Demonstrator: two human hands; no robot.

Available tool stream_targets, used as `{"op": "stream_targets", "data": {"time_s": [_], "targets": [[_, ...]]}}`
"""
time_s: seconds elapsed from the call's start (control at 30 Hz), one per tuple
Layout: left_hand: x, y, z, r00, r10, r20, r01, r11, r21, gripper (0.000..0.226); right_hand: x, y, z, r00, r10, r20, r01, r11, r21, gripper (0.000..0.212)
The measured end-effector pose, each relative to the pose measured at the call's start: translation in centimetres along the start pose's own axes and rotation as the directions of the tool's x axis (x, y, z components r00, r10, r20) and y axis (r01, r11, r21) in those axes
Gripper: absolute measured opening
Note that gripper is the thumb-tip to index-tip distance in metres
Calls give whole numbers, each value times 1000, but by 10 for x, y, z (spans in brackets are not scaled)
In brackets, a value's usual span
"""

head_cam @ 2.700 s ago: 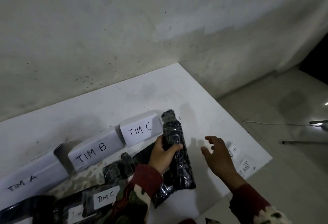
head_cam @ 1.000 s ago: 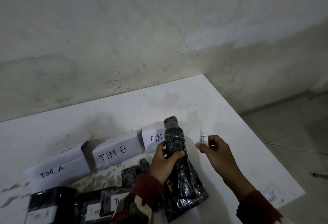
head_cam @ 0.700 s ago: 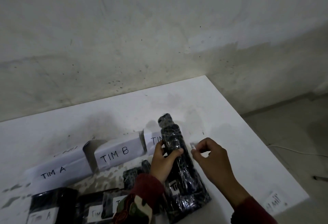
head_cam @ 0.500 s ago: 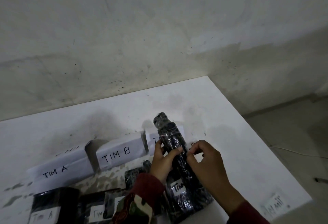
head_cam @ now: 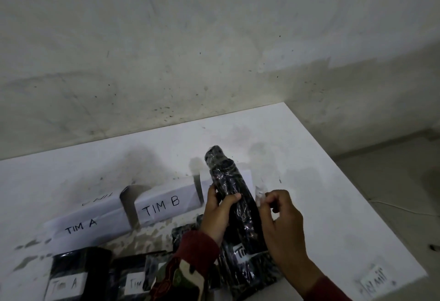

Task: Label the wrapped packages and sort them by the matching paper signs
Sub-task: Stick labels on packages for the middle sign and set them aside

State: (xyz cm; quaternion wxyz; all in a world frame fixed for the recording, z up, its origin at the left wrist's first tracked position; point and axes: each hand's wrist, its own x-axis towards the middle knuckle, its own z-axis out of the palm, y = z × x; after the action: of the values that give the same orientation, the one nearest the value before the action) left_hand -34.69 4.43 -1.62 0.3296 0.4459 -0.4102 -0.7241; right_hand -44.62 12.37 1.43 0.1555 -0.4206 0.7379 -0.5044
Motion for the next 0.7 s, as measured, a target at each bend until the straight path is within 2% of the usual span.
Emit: {"op": "stream_targets", "data": {"time_s": [0.13,0.27,0.4,0.5,0.63,0.7], "targets": [[0,1,0,1000,9,-20,-10,1000,-7,44,3,4,-1,993,93,-68,-86,991,98,32],[0,1,2,1000,-1,-30,0,999,-33,67,4,7,-3,989,118,-93,-106,986,131,29],[1,1,0,999,47,-2,-47,997,-54,28,8,8,-4,988,114,-108,-100,986,130,31],[-1,4,2,998,58,1,-57,995,-84,27,9,7,-3,989,92,-119,-79,991,112,30],[-3,12,1,1000,17,24,-12,977,-211,47,13,5,-8,982,106,-159,-86,988,128,29],[-3,14,-2,999,41,9,-38,975,-221,43,16,5,-11,984,112,-135,-94,986,134,29]]}}
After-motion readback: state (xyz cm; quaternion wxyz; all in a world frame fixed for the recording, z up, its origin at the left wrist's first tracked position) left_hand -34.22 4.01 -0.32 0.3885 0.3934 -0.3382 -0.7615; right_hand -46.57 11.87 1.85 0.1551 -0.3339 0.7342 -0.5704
